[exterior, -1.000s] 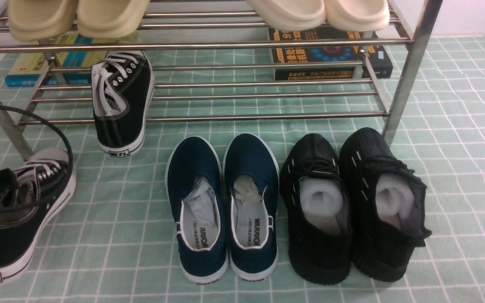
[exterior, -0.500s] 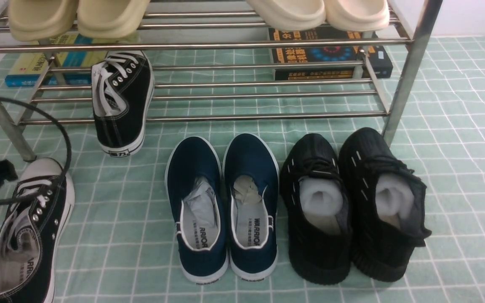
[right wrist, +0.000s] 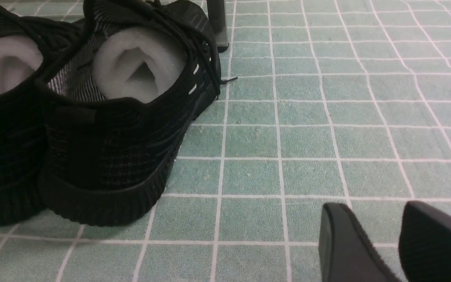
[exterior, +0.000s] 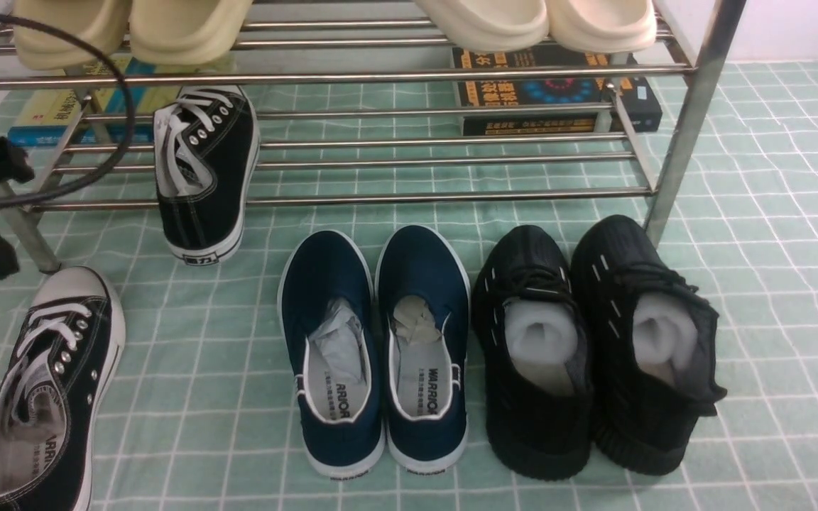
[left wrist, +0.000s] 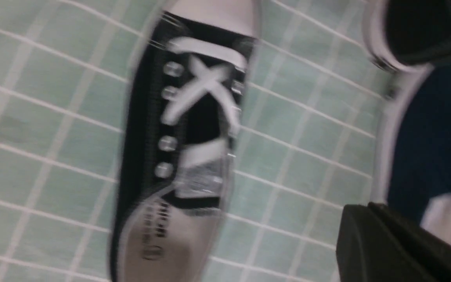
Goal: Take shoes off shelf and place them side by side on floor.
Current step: 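Grasp the leftmost shoe on the bottom shelf of the shoe rack with the left gripper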
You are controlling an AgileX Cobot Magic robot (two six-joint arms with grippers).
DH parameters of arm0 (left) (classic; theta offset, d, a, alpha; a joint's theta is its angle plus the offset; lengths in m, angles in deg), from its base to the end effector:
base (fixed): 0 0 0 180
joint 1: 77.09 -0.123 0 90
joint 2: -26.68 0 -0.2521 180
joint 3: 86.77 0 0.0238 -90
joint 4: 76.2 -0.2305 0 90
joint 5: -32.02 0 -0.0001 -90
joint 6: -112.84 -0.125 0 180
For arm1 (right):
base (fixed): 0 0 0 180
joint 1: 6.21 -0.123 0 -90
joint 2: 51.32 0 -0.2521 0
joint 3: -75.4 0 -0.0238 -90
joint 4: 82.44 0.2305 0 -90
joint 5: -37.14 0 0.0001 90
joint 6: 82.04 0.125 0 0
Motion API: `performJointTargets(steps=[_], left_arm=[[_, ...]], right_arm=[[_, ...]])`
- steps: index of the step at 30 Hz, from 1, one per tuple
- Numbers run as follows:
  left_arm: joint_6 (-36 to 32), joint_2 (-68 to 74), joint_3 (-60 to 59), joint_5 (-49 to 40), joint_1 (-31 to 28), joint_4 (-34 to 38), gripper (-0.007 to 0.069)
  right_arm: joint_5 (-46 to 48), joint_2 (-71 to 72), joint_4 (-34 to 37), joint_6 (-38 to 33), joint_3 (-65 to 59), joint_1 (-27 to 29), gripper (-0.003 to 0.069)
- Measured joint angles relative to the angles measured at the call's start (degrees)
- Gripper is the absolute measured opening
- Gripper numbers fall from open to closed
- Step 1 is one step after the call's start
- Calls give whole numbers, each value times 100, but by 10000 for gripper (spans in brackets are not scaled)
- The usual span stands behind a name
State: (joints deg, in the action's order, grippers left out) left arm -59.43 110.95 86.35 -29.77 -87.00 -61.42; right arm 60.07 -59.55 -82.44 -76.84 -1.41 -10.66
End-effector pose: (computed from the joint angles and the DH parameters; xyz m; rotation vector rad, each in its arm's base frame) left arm 0.2635 0.0175 0.2853 -0.4942 2.6016 -0.3294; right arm 0.0967 0.0075 0.1641 0.0123 1.8860 0.1153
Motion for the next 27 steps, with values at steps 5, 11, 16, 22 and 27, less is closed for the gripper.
performJointTargets(steps=[5,11,16,22,27], left_arm=[[-127,691,448,-18,192,214,111],[-134,1327,1015,137,875,0,338],[735,1778,1442,786,1201,-534,481],[1525,2325,1469,1594,1201,-1220,498],[1608,2789,1469,2027,1201,-1322,485]], right_arm=[[0,0,0,0,0,0,239],[0,0,0,0,0,0,239],[0,0,0,0,0,0,239],[0,0,0,0,0,0,239],[0,0,0,0,0,0,239]])
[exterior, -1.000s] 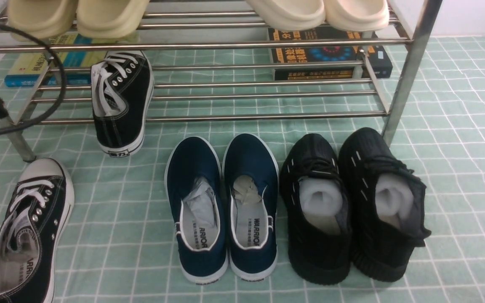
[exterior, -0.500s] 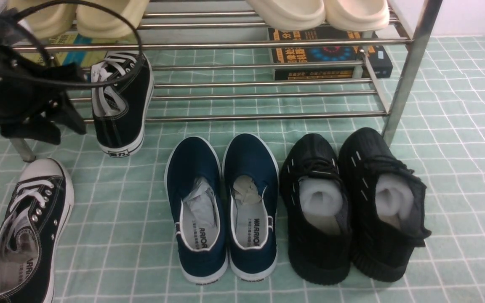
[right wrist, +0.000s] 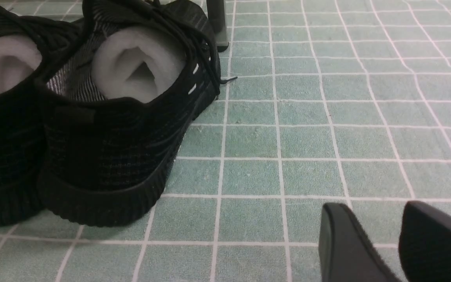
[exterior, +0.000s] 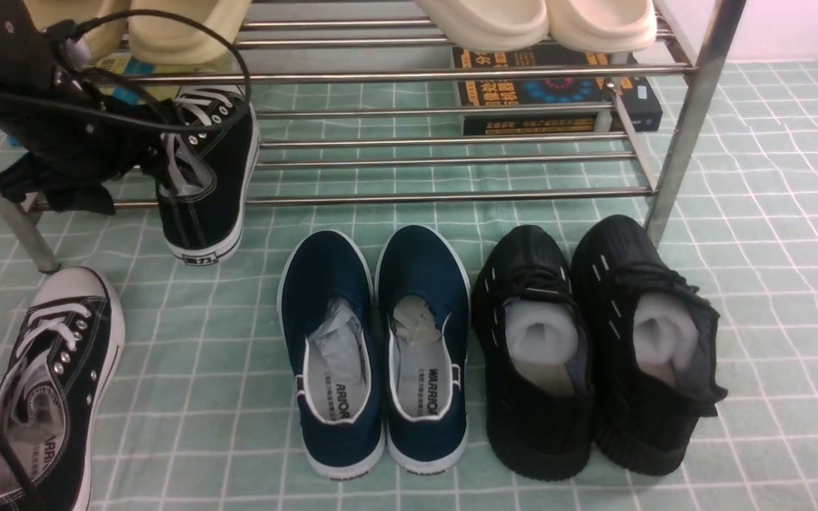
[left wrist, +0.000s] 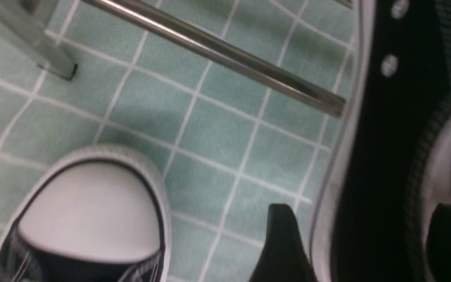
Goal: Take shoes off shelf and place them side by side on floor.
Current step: 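Grasp the leftmost shoe on the bottom shelf of the shoe rack with the left gripper, then set the held shoe down on the floor in front of the rack with the left gripper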
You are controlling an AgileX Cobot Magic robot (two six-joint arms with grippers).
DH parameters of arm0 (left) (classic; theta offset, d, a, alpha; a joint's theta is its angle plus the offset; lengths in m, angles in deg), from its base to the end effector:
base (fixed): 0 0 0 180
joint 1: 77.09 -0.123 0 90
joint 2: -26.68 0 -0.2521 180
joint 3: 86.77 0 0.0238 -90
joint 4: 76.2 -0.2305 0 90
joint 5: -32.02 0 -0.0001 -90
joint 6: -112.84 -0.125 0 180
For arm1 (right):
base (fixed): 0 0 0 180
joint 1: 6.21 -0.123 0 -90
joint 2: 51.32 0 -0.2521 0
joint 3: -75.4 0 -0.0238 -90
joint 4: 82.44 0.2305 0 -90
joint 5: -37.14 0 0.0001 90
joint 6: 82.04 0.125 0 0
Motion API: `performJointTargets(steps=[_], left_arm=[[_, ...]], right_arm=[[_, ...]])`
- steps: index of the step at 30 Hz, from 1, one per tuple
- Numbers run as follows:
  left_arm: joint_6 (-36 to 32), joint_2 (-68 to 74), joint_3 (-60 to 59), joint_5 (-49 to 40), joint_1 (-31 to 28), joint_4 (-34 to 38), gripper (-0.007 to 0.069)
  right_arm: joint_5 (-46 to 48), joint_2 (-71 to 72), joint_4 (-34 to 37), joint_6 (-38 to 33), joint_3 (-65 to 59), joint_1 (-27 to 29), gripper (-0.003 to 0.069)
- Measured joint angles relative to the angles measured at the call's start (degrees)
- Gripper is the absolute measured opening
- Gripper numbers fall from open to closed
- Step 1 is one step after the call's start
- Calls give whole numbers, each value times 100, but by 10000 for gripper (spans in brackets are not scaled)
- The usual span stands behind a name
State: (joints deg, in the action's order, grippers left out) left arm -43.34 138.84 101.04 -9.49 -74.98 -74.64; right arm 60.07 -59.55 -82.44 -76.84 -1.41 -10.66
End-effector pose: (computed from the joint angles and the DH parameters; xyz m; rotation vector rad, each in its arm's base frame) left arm 0.3940 -0.0168 0.2189 -0.5005 2.5091 -0.2066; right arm 0.0967 0.0075 0.1641 0.0123 1.8860 0.1153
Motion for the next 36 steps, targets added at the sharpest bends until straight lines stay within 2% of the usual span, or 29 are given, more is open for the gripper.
performJointTargets(steps=[4,7,9,11,12,13,14,17,33,36], left_arm=[[11,238,0,222,0,-13,461],[17,395,0,360,0,-18,416],[17,426,0,393,0,-5,351],[17,433,13,391,0,30,250],[17,433,12,391,0,37,239],[17,433,25,345,0,74,141],[10,420,24,311,0,74,96],[-6,299,24,75,0,138,25],[-396,-1625,-23,-2655,60,-157,14],[-432,-1769,-204,-2781,207,-157,14]], right_arm=[[0,0,0,0,0,0,239],[0,0,0,0,0,0,239],[0,0,0,0,0,0,239],[0,0,0,0,0,0,239],[0,0,0,0,0,0,239],[0,0,0,0,0,0,239],[0,0,0,0,0,0,239],[0,0,0,0,0,0,239],[0,0,0,0,0,0,239],[0,0,0,0,0,0,239]])
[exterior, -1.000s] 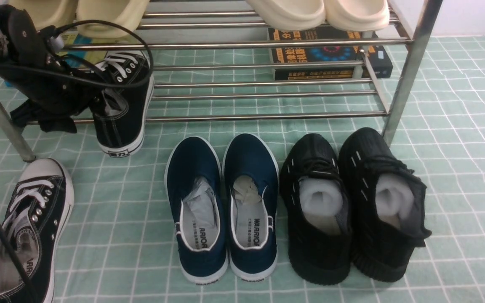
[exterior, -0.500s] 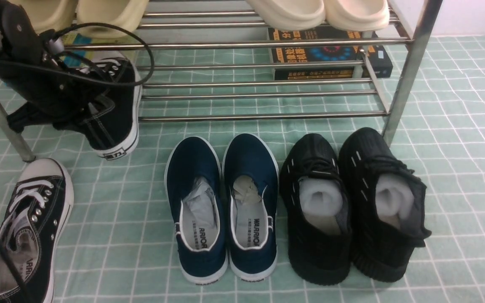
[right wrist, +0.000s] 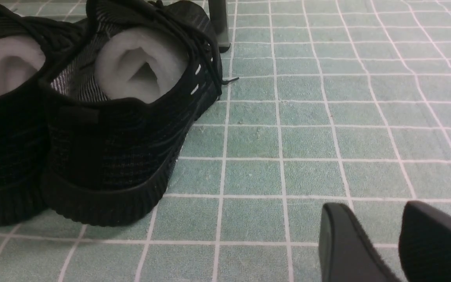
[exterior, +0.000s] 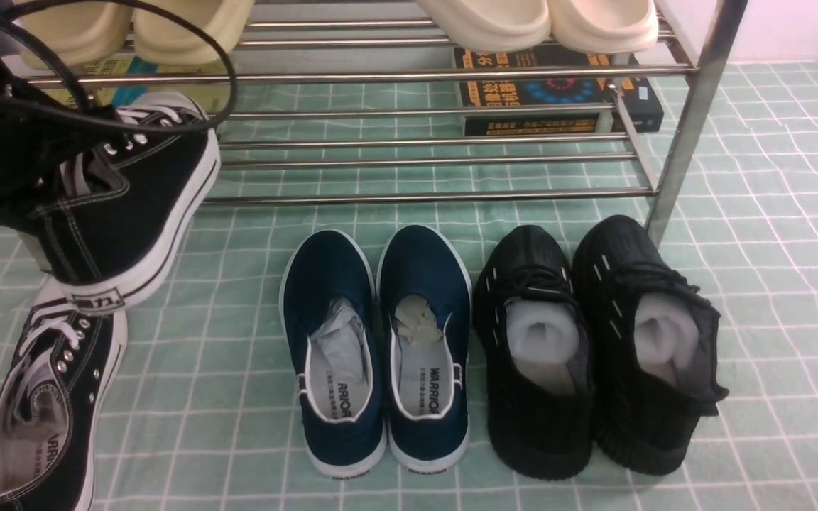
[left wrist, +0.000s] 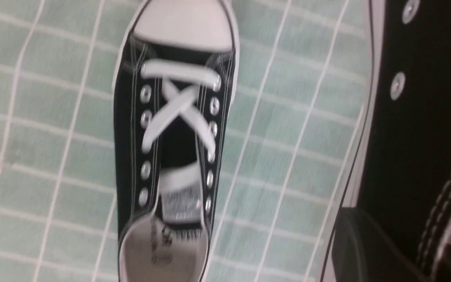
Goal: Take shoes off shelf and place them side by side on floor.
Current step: 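Set the held shoe down on the floor in front of the rack with the left gripper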
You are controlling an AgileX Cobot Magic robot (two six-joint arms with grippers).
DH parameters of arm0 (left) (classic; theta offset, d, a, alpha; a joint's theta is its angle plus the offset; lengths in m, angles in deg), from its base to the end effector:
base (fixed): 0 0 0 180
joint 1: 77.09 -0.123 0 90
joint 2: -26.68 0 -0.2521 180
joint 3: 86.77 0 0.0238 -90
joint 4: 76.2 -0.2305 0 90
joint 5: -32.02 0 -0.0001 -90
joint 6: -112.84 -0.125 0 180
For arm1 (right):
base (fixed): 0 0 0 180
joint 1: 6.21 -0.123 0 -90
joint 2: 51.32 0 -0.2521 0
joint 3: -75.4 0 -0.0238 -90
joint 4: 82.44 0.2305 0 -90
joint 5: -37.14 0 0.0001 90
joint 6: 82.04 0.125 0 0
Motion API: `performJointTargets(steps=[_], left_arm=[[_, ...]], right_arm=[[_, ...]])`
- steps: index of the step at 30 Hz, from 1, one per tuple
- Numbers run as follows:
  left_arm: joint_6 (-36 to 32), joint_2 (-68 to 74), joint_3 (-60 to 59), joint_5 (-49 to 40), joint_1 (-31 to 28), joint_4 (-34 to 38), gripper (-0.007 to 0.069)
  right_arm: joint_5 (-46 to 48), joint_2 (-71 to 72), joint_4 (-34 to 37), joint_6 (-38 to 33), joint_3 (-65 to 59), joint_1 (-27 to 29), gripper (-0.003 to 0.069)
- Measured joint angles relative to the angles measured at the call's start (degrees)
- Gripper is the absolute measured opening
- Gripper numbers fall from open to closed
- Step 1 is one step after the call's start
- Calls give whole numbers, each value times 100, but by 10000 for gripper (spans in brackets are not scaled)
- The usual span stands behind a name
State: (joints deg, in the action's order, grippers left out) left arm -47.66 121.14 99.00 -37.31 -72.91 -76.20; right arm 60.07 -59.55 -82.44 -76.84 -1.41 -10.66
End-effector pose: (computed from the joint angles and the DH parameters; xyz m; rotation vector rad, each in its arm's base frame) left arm 0.2954 -0.0216 0.2874 -0.3684 2.7394 -0.1101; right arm 0.0967 0.0075 0.1641 0.0123 1.8860 0.1153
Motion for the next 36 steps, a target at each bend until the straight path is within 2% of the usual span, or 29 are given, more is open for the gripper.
performJointTargets(steps=[7,12,17,20,28,32,36], left_arm=[[442,-278,-1303,576,483,-38,18],[986,-321,-1911,988,526,-364,19],[1815,-333,-2631,1794,526,-758,19],[2013,-333,-2846,2186,526,-829,21],[2035,-333,-2926,2398,526,-875,37],[1817,-333,-2926,2536,526,-902,111],[1270,-574,-2926,2447,526,-869,210]], right_arm=[[0,0,0,0,0,0,239],[0,0,0,0,0,0,239],[0,0,0,0,0,0,239],[0,0,0,0,0,0,239],[0,0,0,0,0,0,239],[0,0,0,0,0,0,239],[0,0,0,0,0,0,239]])
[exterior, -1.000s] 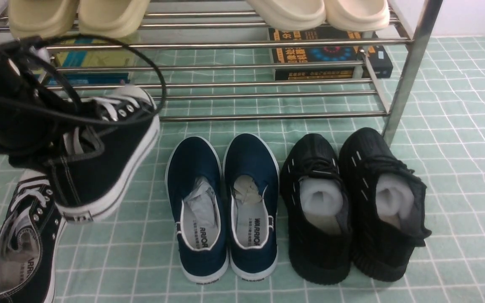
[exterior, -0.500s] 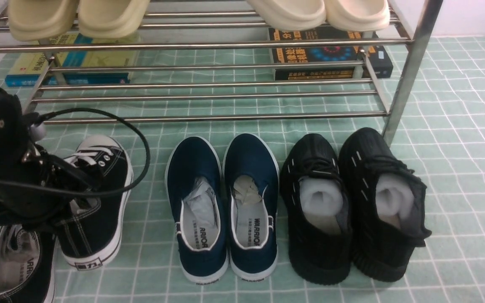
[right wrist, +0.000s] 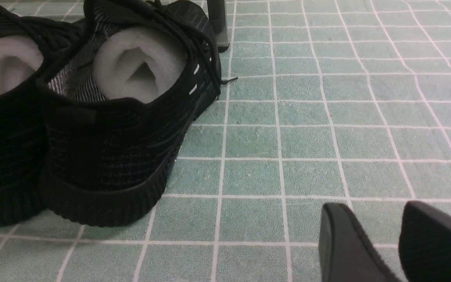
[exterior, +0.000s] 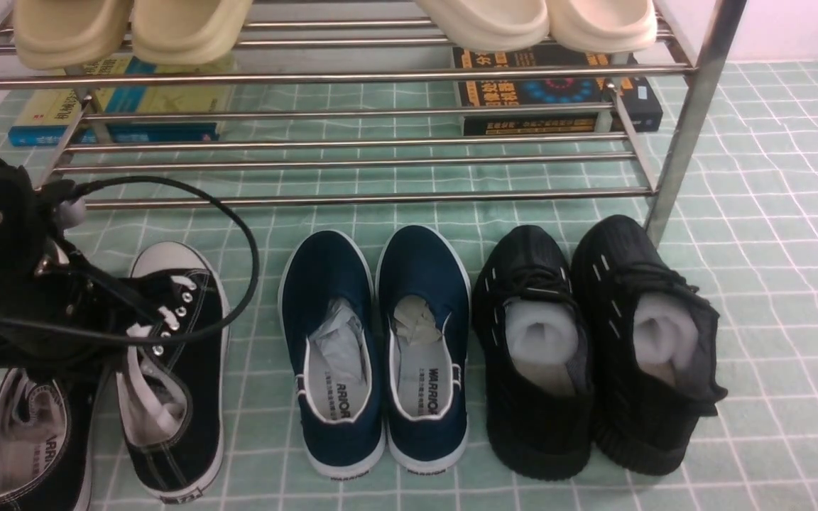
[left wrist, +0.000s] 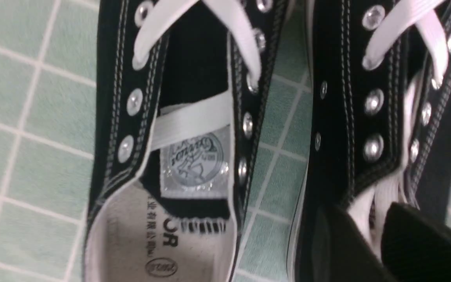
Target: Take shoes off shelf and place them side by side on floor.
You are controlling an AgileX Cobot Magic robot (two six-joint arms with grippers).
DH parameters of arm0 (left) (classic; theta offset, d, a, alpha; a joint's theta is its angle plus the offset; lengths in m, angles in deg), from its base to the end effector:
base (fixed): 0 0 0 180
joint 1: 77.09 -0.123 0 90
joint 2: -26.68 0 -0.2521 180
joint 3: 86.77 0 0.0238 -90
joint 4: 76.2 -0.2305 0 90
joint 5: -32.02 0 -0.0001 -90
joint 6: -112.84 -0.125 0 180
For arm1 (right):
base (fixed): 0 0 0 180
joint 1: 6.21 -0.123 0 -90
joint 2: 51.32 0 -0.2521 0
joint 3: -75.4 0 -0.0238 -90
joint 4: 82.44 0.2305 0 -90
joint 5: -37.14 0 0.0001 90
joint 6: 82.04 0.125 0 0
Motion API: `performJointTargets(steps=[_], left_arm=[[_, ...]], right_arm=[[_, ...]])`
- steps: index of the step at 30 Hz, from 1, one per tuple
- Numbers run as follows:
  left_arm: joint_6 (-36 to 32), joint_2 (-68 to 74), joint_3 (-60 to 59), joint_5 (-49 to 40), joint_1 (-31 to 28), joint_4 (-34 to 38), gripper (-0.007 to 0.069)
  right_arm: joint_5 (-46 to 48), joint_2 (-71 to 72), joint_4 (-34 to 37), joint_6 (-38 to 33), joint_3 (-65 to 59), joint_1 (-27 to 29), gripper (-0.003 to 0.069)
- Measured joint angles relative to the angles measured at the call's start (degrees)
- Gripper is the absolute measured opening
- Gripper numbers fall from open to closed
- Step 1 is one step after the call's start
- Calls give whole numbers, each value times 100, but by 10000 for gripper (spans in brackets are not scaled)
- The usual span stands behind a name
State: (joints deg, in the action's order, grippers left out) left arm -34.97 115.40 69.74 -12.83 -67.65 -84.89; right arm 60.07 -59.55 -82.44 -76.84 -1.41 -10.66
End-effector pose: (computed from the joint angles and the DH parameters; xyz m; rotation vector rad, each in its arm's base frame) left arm 0.2644 -0.0304 0.1957 -0.4219 2.6900 -0.0321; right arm 0.0967 0.0075 0.1641 0.0123 1.8860 0.1153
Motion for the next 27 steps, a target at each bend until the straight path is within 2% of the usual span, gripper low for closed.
performJointTargets(steps=[3,6,9,14,16,18,21,22,27], left_arm=[[-296,-396,0,-160,0,6,232],[-751,-1400,0,-641,0,6,209],[-1020,-2108,0,-1095,0,6,166],[-1593,-4010,-12,-1935,0,12,17],[-1641,-4386,-53,-1945,0,26,5],[-1579,-5515,-281,-1789,0,164,1],[-1394,-6226,-597,-1399,0,284,1],[-1340,-6866,-886,-998,0,398,1],[-1276,-7873,-1710,-652,0,667,1]], right_arm=[[0,0,0,0,0,0,239],[0,0,0,0,0,0,239],[0,0,0,0,0,0,239],[0,0,0,0,0,0,239],[0,0,0,0,0,0,239],[0,0,0,0,0,0,239],[0,0,0,0,0,0,239],[0,0,0,0,0,0,239],[0,0,0,0,0,0,239]])
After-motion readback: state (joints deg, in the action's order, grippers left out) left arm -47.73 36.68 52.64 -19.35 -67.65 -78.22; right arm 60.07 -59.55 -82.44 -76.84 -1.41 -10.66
